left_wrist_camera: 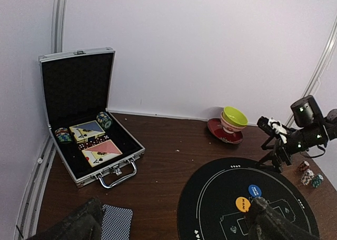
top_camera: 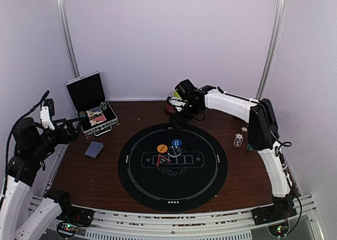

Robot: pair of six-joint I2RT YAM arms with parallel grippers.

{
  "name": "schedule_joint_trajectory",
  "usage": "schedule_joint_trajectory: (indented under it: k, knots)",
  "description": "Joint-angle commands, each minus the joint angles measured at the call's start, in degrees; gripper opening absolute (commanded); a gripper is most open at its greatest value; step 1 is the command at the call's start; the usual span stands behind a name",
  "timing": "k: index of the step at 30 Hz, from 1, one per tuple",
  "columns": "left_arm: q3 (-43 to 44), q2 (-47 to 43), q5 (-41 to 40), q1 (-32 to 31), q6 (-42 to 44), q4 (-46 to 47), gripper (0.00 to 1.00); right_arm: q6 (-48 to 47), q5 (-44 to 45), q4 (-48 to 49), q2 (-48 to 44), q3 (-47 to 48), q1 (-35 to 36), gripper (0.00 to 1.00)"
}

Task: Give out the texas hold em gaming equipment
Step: Move the poker table mat to the center of the board.

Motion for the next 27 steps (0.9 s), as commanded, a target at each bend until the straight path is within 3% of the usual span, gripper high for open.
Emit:
schedule_joint_trajectory:
  k: [1, 7, 13, 27]
  knots:
    - [-0.7, -0.2, -0.5, 0.9, 0.7, 3.1, 0.98, 0.2, 4.9, 2.3, 4.3, 3.6, -0.3, 1.0]
    - [-0.8, -0.1, -0.5, 1.2, 0.6, 3.0, 0.98, 1.5, 7.0, 7.6, 8.6, 6.4, -1.5, 1.0]
    - [-0.8, 0.0, -0.4, 1.4, 0.6, 3.1, 0.98, 7.5, -1.2, 11.6, 10.1, 6.6, -5.8, 1.0]
    - [-0.8, -0.1, -0.5, 1.6, 0.4, 3.0, 0.98, 3.5, -11.7, 9.5, 14.7, 6.6, -7.1, 0.97]
